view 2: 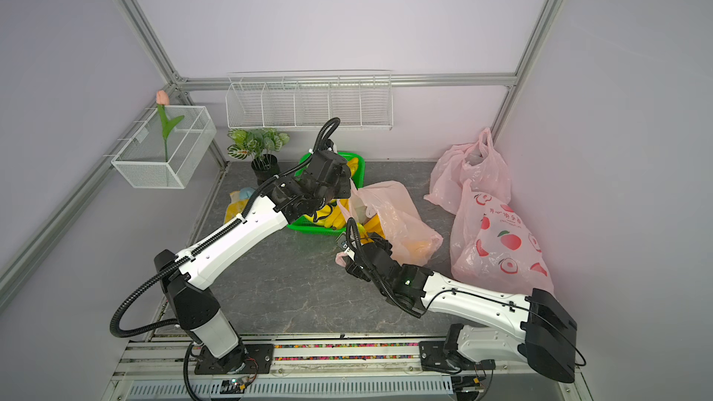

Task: Place the banana into a plastic bag & tie a knot
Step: Adjust the plastic bag at the center of the board.

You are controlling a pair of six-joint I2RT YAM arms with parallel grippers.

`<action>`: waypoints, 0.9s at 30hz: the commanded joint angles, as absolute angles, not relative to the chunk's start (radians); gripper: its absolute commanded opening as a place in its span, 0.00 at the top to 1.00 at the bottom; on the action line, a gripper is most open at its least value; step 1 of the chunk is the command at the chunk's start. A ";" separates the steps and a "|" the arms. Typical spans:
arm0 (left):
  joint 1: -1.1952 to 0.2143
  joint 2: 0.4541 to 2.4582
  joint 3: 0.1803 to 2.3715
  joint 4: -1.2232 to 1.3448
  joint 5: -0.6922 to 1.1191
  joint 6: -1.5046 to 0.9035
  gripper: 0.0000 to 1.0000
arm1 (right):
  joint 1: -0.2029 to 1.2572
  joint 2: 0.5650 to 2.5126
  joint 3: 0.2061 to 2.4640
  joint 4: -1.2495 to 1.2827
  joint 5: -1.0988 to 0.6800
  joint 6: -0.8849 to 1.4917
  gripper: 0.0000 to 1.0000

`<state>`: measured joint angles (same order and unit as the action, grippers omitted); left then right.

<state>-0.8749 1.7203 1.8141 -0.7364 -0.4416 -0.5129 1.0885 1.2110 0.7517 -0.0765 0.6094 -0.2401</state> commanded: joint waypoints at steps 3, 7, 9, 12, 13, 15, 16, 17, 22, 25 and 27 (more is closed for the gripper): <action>-0.873 1.694 1.834 -0.779 -0.439 -0.534 1.00 | 1.091 1.189 0.746 0.033 0.736 -0.292 0.42; -0.871 1.691 1.893 -0.818 -0.453 -0.518 1.00 | 1.076 1.075 0.749 0.055 0.776 -0.281 0.65; -0.872 1.698 1.951 -0.856 -0.486 -0.502 1.00 | 1.038 0.978 0.759 0.013 0.749 -0.238 0.72; -0.870 1.710 2.032 -0.901 -0.525 -0.479 1.00 | 0.916 0.851 0.809 -0.111 0.651 -0.118 0.77; -0.867 1.712 2.053 -0.913 -0.536 -0.473 1.00 | 0.869 0.822 0.829 -0.149 0.621 -0.080 0.82; -0.861 1.721 2.104 -0.941 -0.562 -0.461 1.00 | 0.756 0.785 0.889 -0.232 0.537 -0.002 0.88; -0.857 1.723 2.124 -0.951 -0.572 -0.456 1.00 | 0.708 0.783 0.934 -0.266 0.503 0.022 0.89; -0.852 1.724 2.143 -0.960 -0.585 -0.450 1.00 | 0.660 0.789 0.973 -0.298 0.460 0.046 0.89; -0.803 1.727 2.176 -0.974 -0.587 -0.438 1.00 | 0.414 0.904 1.147 -0.436 0.242 0.163 0.93; -0.799 1.744 2.175 -0.983 -0.561 -0.412 1.00 | 0.278 0.963 1.181 -0.450 0.093 0.254 0.93; -0.799 1.768 2.172 -0.997 -0.524 -0.409 1.00 | 0.197 0.999 1.184 -0.445 0.004 0.315 0.93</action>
